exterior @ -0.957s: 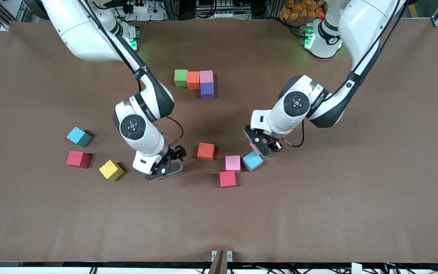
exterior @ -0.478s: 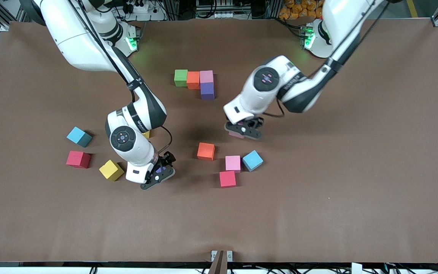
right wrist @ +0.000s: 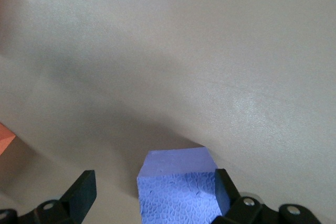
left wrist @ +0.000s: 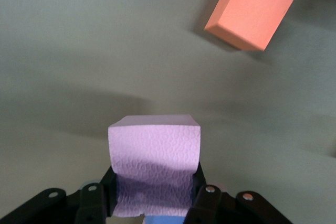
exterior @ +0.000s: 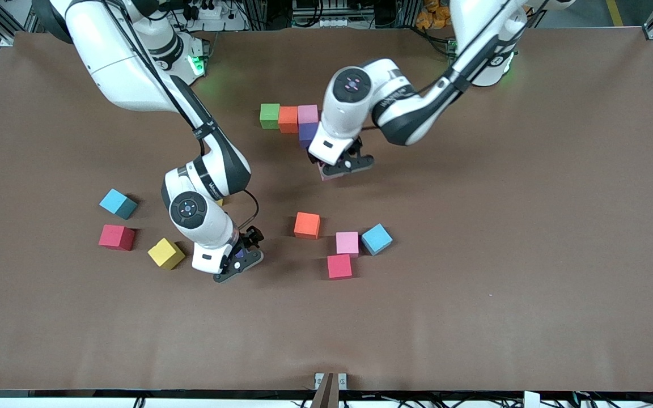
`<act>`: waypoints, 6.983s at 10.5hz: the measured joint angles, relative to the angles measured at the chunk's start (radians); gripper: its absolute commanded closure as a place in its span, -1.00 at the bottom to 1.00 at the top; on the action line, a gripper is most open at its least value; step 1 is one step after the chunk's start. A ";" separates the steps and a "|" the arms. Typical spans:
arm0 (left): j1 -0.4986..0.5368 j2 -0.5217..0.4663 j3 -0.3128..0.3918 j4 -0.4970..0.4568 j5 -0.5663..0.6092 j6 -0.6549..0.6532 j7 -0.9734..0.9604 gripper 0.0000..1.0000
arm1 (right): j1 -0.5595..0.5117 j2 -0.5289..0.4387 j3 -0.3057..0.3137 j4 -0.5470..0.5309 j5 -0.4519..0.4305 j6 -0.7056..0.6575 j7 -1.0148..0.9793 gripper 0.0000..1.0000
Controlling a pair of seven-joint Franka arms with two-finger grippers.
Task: Form number 2 with 11 blocks
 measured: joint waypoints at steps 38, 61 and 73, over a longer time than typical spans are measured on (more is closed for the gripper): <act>-0.319 0.217 0.128 0.131 0.225 -0.004 -0.002 1.00 | 0.005 -0.021 -0.065 -0.104 0.023 0.075 0.962 -1.00; 0.025 -0.066 0.083 0.175 0.075 -0.227 0.340 -1.00 | 0.109 -0.336 -0.060 -0.356 0.082 -0.156 1.410 1.00; 0.507 -0.101 0.078 0.207 0.003 -0.274 1.396 -1.00 | 0.312 -0.470 -0.054 -0.710 0.179 0.127 2.038 1.00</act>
